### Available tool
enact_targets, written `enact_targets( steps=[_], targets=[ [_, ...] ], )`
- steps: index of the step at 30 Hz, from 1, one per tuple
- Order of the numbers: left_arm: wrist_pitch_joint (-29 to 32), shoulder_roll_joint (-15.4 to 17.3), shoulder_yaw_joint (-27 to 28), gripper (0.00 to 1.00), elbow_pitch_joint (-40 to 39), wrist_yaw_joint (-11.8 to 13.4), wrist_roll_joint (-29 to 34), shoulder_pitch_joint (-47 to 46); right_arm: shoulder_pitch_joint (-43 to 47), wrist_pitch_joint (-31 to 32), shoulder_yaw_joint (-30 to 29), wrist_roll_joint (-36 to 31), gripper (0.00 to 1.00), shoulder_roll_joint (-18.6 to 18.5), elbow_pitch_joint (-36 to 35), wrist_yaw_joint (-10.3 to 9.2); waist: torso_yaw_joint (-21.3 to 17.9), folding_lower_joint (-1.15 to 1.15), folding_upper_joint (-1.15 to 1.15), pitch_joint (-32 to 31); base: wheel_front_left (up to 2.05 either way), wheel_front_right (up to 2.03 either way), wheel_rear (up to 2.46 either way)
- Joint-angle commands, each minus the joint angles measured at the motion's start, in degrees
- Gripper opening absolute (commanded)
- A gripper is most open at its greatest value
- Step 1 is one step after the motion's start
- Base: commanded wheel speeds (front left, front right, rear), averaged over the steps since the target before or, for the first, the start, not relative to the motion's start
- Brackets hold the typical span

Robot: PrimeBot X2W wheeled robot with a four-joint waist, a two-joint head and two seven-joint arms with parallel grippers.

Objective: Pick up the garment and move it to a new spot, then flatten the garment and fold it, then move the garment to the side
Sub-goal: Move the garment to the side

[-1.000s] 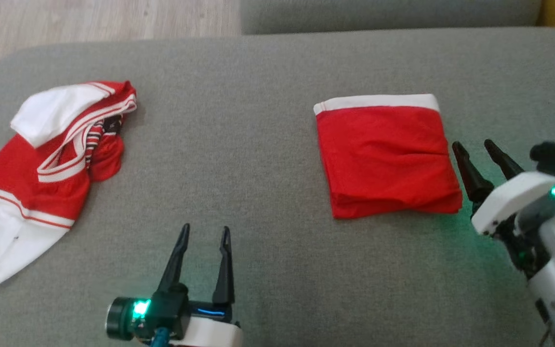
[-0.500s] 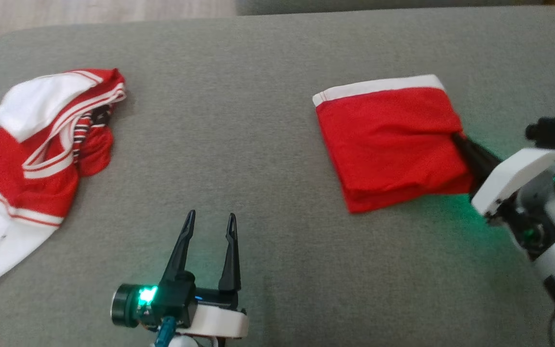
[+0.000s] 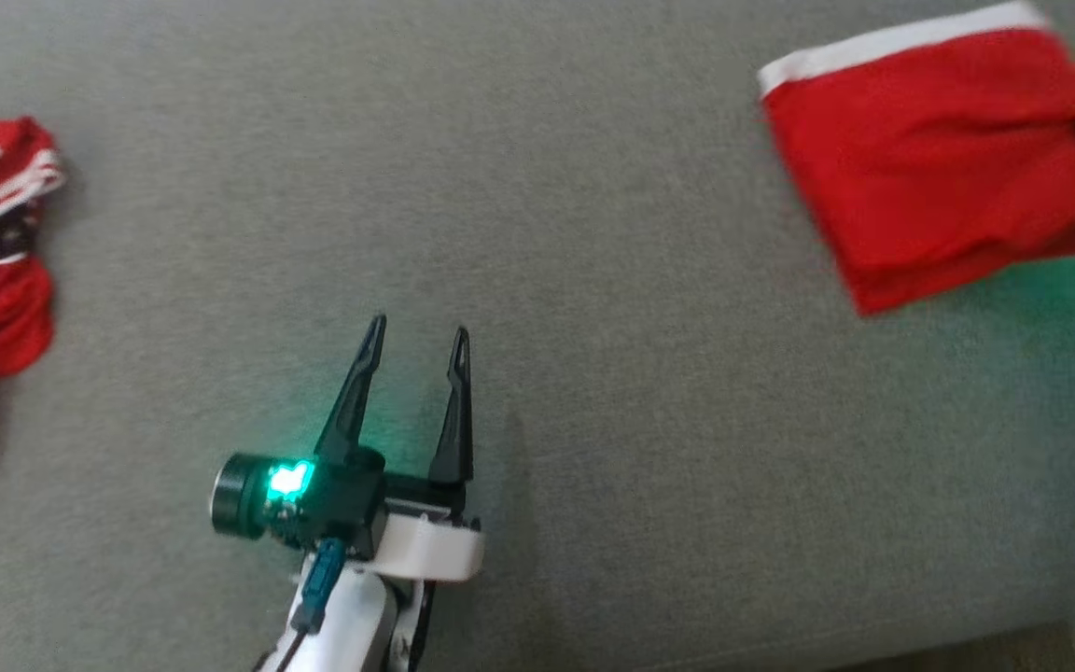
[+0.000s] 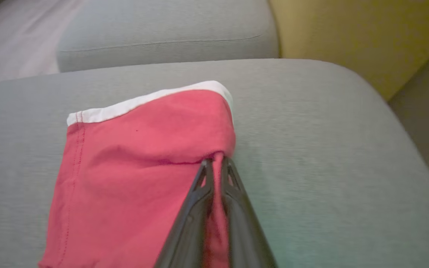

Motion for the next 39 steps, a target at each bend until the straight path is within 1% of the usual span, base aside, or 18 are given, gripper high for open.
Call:
enact_targets(
  steps=[1,5,8,13,14,15,16,21,26,33,34,35,37,39],
  targets=[
    [-0.3,-0.1,1.4,1.00,-1.4,-0.3,0.8,-1.7,-0.9,-1.2,0.2,-0.7,0.00,-3.7,-0.1,0.37,-2.7,-0.01,0.00,3.1,0.00,0.00,0.00],
    [-0.3,-0.1,1.0,1.00,-1.1,-0.8,1.8,-3.3,-3.1,-2.5,-0.1,-0.5,0.00,-6.6,2.2,0.37,-3.9,-0.01,0.00,5.2,0.00,0.00,0.00],
    [-0.3,-0.1,1.0,1.00,-0.7,-1.2,2.5,-4.0,-4.5,-4.1,-0.2,-1.7,0.00,-8.5,4.3,0.37,-4.4,-0.01,0.00,6.2,0.00,0.00,0.00],
    [-0.3,-0.1,1.3,1.00,-0.4,-1.6,3.1,-4.6,-6.6,-7.4,-0.6,-4.1,0.00,-9.3,8.1,0.37,-4.6,-0.01,0.00,6.9,0.00,0.00,0.00],
    [-0.3,-0.1,1.5,1.00,-0.4,-1.7,3.2,-4.6,-6.9,-8.0,-0.8,-4.6,0.16,-9.0,9.0,0.37,-4.6,-0.01,0.00,6.8,0.00,0.00,0.00],
    [-0.3,-0.1,1.5,1.00,-0.4,-1.7,3.2,-4.6,-6.9,-8.0,-0.8,-4.6,0.16,-9.0,9.0,0.37,-4.6,-0.01,0.00,6.8,0.00,0.00,0.00],
    [-0.3,-0.1,1.6,1.00,-0.3,-1.8,3.1,-4.6,-7.3,-8.8,-0.9,-5.5,1.00,-8.8,10.3,0.37,-4.5,-0.01,0.00,6.6,0.00,0.00,0.00],
    [-0.3,-0.1,1.6,1.00,-0.4,-1.7,2.3,-4.1,-8.0,-13.9,-0.9,-10.7,1.00,-5.5,14.9,0.37,-3.7,-0.01,0.00,4.0,0.00,0.00,0.00],
    [-0.3,-0.1,1.6,1.00,-0.6,-0.8,0.5,-2.0,-4.9,-17.2,-0.1,-13.1,1.00,-0.1,15.5,0.37,-2.1,-0.01,0.00,-1.3,0.00,0.00,0.00],
    [-0.3,-0.1,2.6,1.00,-0.7,0.5,-2.5,3.2,5.8,-19.3,1.9,-12.1,1.00,9.4,10.2,0.37,0.9,-0.01,0.00,-10.7,0.00,0.00,0.00],
    [-0.3,-0.1,2.9,1.00,-0.7,0.5,-3.1,4.7,9.3,-19.7,2.0,-12.3,1.00,12.1,8.6,0.37,2.0,-0.01,0.00,-13.2,0.00,0.00,0.00],
    [-0.3,-0.1,3.0,1.00,-0.7,0.5,-3.4,5.4,11.1,-19.8,1.9,-12.6,1.00,13.3,8.0,0.37,2.6,-0.01,0.00,-14.6,0.00,0.00,0.00],
    [-0.3,-0.1,3.5,1.00,-0.6,0.5,-3.9,6.9,14.4,-20.0,0.7,-13.8,1.00,15.9,6.5,0.37,3.8,-0.01,0.00,-17.1,0.00,0.00,0.00],
    [-0.3,-0.1,4.1,1.00,-0.7,0.5,-4.3,8.4,17.9,-20.0,-3.3,-16.4,1.00,18.7,3.6,0.37,4.9,-0.01,0.00,-19.3,0.00,0.00,0.00]
  ],
)
